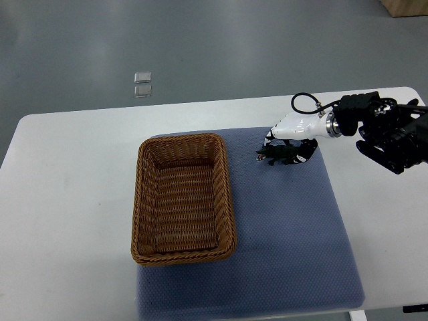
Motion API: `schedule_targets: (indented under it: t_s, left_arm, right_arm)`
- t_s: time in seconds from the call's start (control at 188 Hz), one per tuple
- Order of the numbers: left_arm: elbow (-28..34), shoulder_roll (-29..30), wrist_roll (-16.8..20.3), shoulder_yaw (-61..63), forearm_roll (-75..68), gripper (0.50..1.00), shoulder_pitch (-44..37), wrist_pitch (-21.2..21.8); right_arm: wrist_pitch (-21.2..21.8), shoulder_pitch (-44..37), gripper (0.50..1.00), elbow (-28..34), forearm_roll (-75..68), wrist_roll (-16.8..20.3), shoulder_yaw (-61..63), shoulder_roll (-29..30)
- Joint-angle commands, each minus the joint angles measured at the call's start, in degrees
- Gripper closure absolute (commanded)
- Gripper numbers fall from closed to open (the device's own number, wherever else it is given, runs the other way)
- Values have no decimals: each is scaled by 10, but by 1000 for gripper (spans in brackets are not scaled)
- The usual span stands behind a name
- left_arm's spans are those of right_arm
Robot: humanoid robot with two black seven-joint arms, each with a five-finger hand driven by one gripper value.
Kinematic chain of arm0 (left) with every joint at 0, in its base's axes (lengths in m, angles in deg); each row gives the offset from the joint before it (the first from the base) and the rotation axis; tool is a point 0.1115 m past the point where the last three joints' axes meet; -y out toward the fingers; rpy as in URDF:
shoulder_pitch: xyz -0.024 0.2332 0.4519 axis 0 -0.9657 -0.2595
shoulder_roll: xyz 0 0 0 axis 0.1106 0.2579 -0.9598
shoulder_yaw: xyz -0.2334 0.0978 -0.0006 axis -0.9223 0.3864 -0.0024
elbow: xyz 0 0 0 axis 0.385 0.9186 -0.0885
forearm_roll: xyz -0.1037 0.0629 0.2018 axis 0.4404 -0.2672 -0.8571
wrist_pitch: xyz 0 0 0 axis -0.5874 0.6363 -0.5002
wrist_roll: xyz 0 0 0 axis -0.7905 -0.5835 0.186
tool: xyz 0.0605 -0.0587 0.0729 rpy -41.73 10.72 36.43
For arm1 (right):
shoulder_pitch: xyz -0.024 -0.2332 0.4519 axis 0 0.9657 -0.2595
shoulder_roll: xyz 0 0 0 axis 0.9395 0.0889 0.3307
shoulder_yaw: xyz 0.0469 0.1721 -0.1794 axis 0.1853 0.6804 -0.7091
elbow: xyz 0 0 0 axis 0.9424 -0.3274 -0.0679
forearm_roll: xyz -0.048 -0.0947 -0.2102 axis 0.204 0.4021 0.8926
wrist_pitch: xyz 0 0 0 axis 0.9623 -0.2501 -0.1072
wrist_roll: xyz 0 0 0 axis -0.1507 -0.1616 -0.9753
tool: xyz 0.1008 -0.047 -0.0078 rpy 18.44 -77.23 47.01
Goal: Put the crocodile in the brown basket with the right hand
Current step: 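Close the right hand fingers around the crocodile and lift it, then carry the crocodile with the right hand over the wicker basket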
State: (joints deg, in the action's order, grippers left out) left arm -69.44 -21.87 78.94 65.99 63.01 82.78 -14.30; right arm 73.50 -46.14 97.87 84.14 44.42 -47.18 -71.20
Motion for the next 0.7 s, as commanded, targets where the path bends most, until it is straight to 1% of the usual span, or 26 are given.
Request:
schedule_targets:
  t_s: [0.0,0.261,0.693]
  left_arm:
    - [0,0,0,0,0,500,0,0]
    - [0,0,0,0,0,500,0,0]
    - [0,0,0,0,0,500,0,0]
  right_arm:
    - [0,-1,1000,0,-3,0,5,0]
    - [0,-25,1000,0,-26,0,9,-3]
    - [0,-22,1000,0,-33,0,11,0]
